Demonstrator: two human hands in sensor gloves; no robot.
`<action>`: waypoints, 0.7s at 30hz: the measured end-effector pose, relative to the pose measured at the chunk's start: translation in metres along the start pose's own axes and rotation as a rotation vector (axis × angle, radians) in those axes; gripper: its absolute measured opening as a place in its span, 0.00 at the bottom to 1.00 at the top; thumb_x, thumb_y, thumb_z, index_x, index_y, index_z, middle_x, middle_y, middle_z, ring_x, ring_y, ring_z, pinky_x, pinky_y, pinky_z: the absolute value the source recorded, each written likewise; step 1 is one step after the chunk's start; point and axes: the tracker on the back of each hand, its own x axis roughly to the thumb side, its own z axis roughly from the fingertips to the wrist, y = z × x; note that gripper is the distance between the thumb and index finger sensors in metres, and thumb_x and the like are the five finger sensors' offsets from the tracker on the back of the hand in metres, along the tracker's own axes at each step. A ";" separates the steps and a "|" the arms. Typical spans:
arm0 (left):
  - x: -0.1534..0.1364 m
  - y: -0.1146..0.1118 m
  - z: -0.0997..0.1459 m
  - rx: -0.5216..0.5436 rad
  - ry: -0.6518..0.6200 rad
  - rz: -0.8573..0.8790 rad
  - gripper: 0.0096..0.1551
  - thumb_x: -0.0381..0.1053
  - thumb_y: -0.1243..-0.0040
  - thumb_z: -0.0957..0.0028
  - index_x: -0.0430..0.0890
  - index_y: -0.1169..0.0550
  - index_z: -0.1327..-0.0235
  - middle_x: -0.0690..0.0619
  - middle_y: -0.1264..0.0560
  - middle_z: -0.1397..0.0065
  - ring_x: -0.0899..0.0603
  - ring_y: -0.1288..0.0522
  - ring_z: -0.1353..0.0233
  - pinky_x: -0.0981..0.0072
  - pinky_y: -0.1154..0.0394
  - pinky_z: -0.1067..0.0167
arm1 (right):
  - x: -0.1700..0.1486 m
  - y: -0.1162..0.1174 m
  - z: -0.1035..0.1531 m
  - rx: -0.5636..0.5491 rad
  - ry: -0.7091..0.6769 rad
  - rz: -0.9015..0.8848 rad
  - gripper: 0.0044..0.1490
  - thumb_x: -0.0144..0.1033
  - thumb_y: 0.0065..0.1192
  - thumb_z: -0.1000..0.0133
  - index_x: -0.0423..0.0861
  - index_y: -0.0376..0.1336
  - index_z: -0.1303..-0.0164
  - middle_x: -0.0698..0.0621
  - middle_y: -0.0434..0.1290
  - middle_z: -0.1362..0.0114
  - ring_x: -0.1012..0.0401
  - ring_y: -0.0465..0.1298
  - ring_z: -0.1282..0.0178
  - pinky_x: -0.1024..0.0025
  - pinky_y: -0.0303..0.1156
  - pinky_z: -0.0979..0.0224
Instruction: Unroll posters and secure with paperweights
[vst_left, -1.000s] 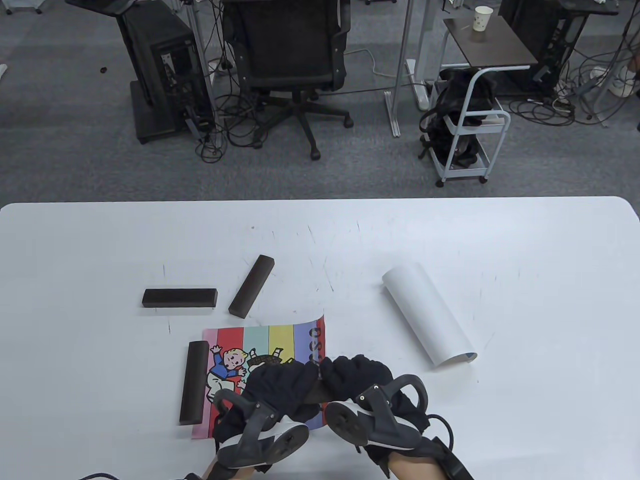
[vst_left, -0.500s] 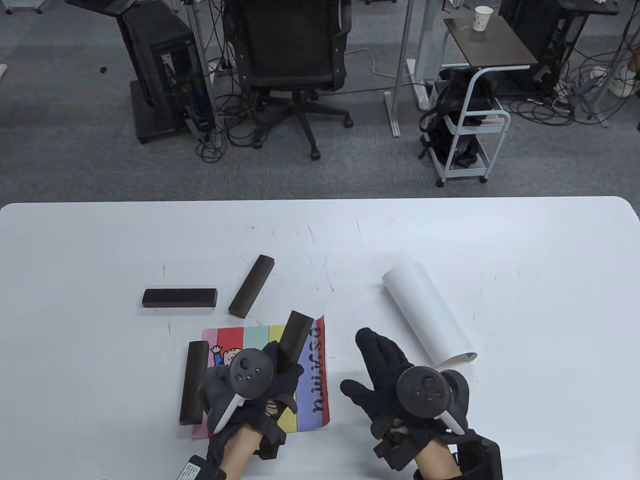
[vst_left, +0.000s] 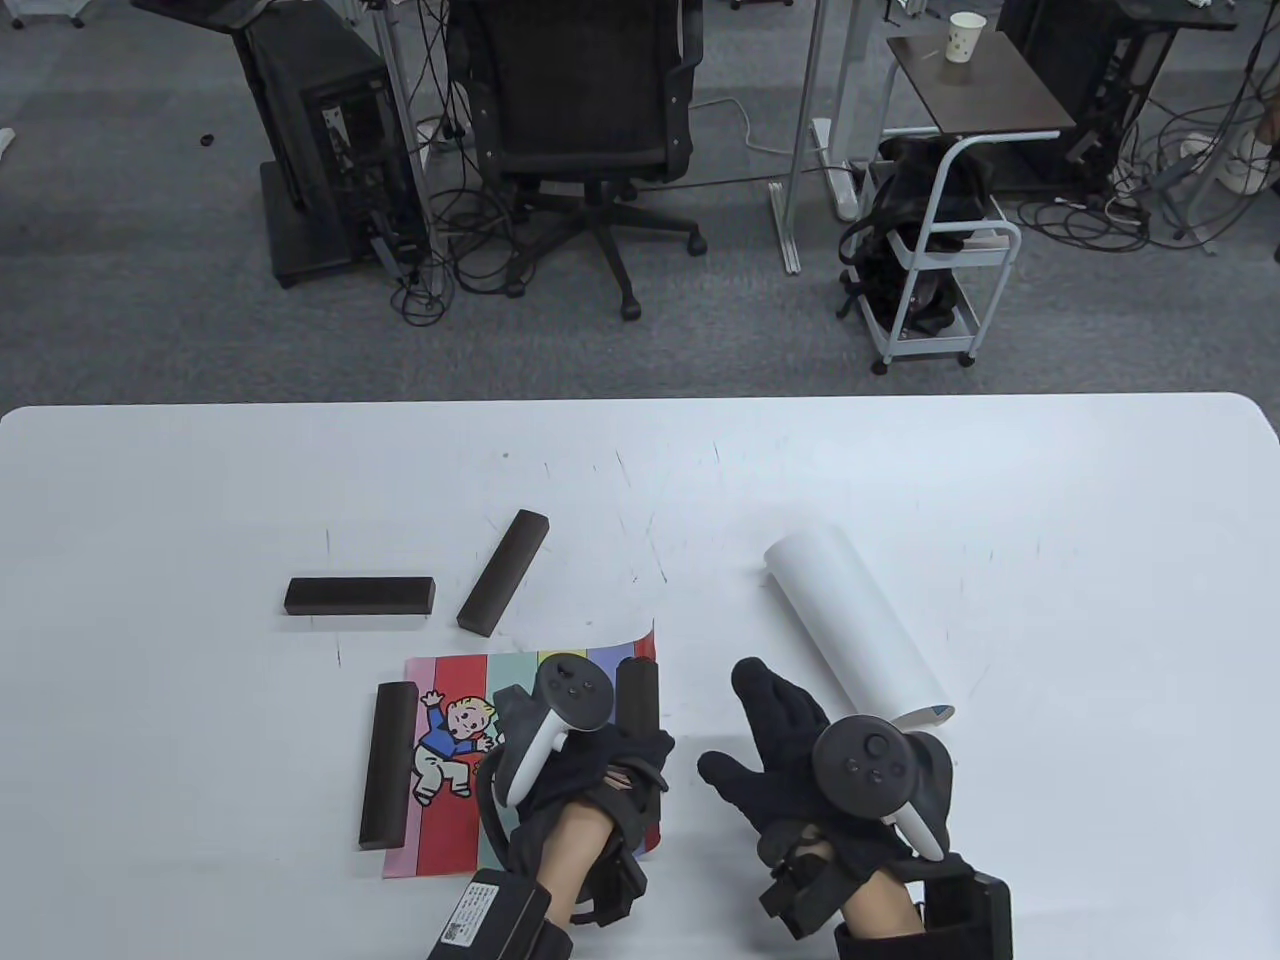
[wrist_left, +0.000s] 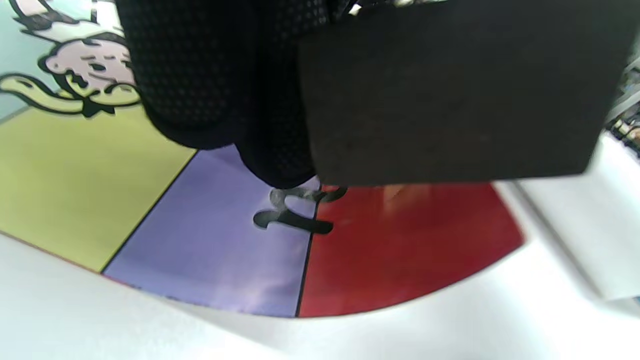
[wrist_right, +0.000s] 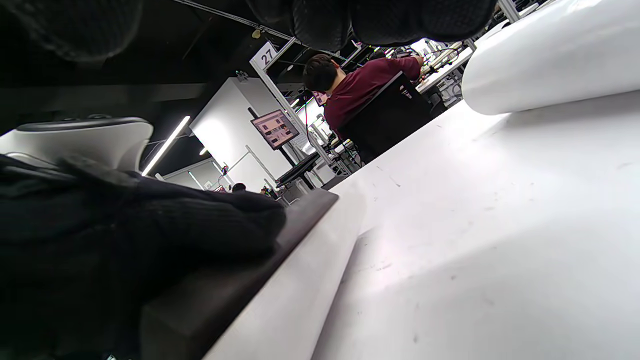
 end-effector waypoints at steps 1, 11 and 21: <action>0.002 -0.005 -0.002 -0.006 0.005 -0.029 0.43 0.68 0.43 0.51 0.34 0.23 0.40 0.41 0.18 0.46 0.50 0.10 0.54 0.64 0.13 0.58 | 0.000 0.000 0.000 0.003 0.001 0.001 0.57 0.69 0.58 0.53 0.47 0.44 0.24 0.43 0.54 0.19 0.40 0.57 0.22 0.43 0.60 0.24; 0.018 -0.032 -0.011 0.024 0.009 -0.278 0.45 0.75 0.44 0.53 0.36 0.21 0.45 0.46 0.17 0.54 0.54 0.10 0.63 0.65 0.14 0.64 | -0.005 0.006 -0.001 0.018 0.041 0.048 0.57 0.68 0.58 0.53 0.46 0.44 0.24 0.42 0.54 0.19 0.39 0.56 0.22 0.42 0.59 0.24; 0.016 -0.034 -0.007 0.032 -0.038 -0.280 0.47 0.75 0.50 0.54 0.37 0.23 0.44 0.48 0.18 0.52 0.55 0.11 0.61 0.63 0.14 0.61 | -0.006 0.009 -0.002 0.034 0.056 0.080 0.57 0.68 0.59 0.54 0.46 0.44 0.24 0.42 0.53 0.19 0.39 0.55 0.21 0.40 0.56 0.24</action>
